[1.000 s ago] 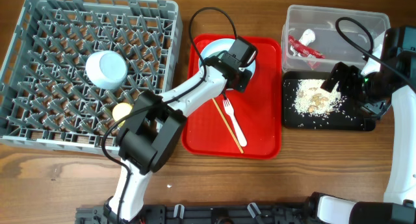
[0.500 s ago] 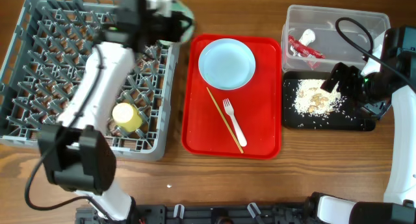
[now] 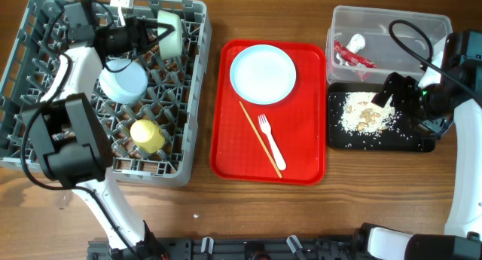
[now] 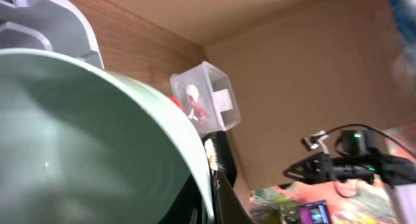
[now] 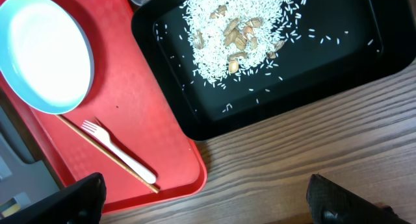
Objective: Sort waste into correct bins and load items into the dishwasher rack
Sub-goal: 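Place the teal bowl into the dish rack with the left gripper, then reach the left gripper to the tray and grasp the wooden chopstick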
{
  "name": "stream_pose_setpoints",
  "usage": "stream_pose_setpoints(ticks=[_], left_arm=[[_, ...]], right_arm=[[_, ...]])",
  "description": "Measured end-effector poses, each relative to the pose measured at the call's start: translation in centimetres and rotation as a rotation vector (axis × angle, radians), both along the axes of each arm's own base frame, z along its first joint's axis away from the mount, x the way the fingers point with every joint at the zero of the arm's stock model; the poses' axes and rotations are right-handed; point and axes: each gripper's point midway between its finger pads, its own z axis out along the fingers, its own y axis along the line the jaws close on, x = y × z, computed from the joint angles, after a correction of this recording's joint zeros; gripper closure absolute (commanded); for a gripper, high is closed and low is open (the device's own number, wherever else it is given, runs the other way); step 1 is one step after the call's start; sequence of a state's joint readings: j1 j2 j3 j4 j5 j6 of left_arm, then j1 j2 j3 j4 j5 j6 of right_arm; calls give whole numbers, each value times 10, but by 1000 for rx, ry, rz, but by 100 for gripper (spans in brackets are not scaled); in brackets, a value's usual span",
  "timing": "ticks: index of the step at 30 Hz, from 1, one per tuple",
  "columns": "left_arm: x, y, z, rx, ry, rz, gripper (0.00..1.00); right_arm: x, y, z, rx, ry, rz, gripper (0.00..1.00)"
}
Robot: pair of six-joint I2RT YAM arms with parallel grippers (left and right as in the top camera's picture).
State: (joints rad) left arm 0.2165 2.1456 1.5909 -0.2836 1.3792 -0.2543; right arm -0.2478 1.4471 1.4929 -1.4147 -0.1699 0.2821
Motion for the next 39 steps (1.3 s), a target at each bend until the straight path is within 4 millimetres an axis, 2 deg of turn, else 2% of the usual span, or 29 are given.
stream_pose_setpoints(ticks=[1, 3, 4, 5, 6, 7, 8, 10, 11, 18, 21, 23, 25, 26, 27, 29, 31, 33, 36, 39], left_arm=[[1, 11, -5, -15, 20, 17, 72], [5, 35, -14, -12, 47, 73, 61], [6, 42, -16, -3, 48, 93, 52], [8, 52, -18, 4, 57, 121, 50], [9, 60, -19, 9, 60, 140, 42], [9, 66, -20, 13, 63, 157, 39], [9, 75, -21, 15, 66, 176, 32], [9, 81, -21, 15, 67, 189, 21], [9, 83, -21, 16, 64, 192, 0], [11, 102, -14, 22, 36, 231, 0], [11, 108, 8, 70, -8, 273, 0], [9, 109, 33, 111, -56, 302, 0], [-1, 106, 61, 148, -53, 337, 0], [-6, 103, 63, 164, -17, 352, 0], [-12, 99, 63, 194, 36, 372, 0], [-27, 74, 56, 306, 145, 393, 0], [-50, 49, 39, 442, 269, 389, 0], [-80, -2, 32, 651, 305, 336, 0], [-111, -66, 36, 804, 241, 229, 0], [-132, -107, 31, 864, 207, 134, 0]], right_arm=[[0, 0, 0, 1, 1, 0, 0], [-1, 0, 0, 2, 6, 0, 0], [-2, 1, 0, 2, 8, 0, 0], [-2, 1, 0, 2, 9, 0, 0], [-2, 1, 0, 3, 10, 0, 0], [-2, 1, 0, 3, 10, 0, 0], [-2, 1, 0, 3, 10, 0, 0], [-2, 1, 0, 3, 10, 0, 0], [-2, 1, 0, 3, 10, 0, 0], [-3, 1, 0, 3, 11, 0, 0], [-3, 1, 0, 3, 11, 0, 0], [-3, 1, 0, 3, 11, 0, 0], [-3, 1, -1, 4, 12, 0, 0], [-3, 1, -1, 4, 14, 0, 0], [-3, 1, -1, 4, 14, 0, 0], [-3, 1, 0, 4, 13, 0, 0], [-3, 1, 0, 4, 13, 0, 0], [-3, 1, 0, 4, 11, 0, 0], [-3, 1, 0, 3, 11, 1, 0], [-3, 1, 0, 0, 9, 17, 0]])
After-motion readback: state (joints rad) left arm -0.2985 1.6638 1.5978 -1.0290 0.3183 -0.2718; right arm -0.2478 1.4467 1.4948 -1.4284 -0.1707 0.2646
